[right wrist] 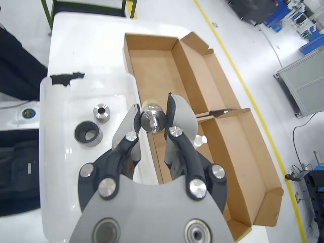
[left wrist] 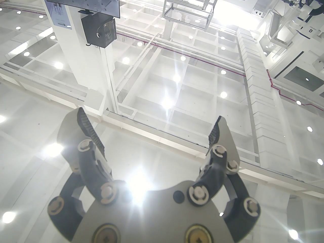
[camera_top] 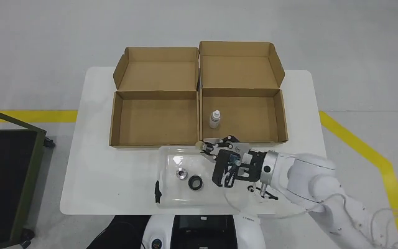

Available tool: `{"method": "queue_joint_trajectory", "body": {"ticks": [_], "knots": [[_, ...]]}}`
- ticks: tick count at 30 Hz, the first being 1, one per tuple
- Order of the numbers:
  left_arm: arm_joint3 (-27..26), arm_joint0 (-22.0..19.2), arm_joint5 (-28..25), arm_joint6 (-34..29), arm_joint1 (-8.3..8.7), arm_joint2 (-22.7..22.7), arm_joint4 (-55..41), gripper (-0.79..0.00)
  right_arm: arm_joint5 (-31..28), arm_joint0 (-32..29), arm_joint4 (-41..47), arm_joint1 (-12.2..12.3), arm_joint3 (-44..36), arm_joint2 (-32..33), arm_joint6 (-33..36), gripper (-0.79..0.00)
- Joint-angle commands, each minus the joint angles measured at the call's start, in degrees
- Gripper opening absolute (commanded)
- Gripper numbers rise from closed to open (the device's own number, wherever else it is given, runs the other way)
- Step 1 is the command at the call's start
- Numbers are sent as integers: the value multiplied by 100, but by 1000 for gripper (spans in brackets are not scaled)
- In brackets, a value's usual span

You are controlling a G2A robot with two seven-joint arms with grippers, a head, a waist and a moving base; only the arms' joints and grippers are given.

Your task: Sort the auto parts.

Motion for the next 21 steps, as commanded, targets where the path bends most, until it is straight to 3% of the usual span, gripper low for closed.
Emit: {"method": "queue_joint_trajectory", "body": {"ticks": [1,4,11,21], "knots": [[0,0,0,0,0,0,0,0,-39,-50,91,-12,120,35,-598,-785],[0,0,0,0,0,0,0,0,-217,-72,403,-32,349,73,-1235,-785],[0,0,0,0,0,0,0,0,-296,-98,722,-77,644,168,-2036,-785],[0,0,0,0,0,0,0,0,-459,-146,929,-118,860,326,-2605,-785]]}}
